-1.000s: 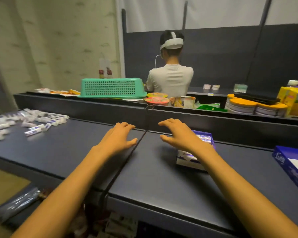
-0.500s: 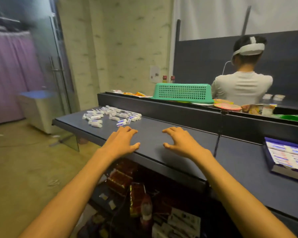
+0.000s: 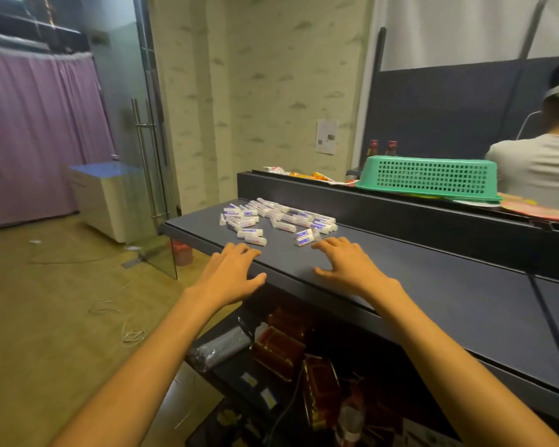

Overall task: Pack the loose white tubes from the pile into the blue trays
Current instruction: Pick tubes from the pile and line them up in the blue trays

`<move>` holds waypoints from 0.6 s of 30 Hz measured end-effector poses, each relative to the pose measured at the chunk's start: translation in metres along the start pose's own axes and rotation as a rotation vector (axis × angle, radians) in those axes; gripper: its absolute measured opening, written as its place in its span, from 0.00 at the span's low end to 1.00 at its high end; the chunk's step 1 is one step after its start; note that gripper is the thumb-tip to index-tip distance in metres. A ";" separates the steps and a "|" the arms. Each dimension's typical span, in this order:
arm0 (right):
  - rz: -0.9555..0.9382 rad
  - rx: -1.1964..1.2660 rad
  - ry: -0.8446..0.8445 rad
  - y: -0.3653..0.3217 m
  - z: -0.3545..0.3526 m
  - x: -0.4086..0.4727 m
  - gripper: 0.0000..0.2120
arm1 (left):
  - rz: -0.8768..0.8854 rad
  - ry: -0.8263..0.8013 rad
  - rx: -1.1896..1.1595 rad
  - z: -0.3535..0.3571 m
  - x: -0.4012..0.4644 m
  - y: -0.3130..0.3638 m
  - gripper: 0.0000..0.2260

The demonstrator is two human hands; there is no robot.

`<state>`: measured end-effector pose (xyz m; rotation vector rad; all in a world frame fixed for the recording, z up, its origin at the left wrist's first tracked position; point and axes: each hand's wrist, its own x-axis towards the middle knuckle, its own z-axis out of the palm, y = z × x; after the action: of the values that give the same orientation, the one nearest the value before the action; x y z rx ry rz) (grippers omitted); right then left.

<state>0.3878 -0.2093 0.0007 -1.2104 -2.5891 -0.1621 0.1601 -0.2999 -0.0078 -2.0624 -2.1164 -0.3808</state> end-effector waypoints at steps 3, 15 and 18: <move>0.014 0.008 -0.012 -0.006 0.016 0.034 0.25 | 0.002 0.007 -0.008 0.008 0.020 -0.033 0.26; 0.084 0.069 0.010 -0.002 0.055 0.166 0.26 | 0.065 -0.018 -0.039 0.027 0.148 -0.132 0.25; 0.107 0.051 0.009 -0.003 0.058 0.189 0.25 | 0.084 -0.015 -0.063 0.033 0.175 -0.149 0.25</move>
<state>0.2587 -0.0597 0.0016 -1.3229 -2.4975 -0.0796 0.0074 -0.1251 0.0014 -2.1880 -2.0431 -0.4268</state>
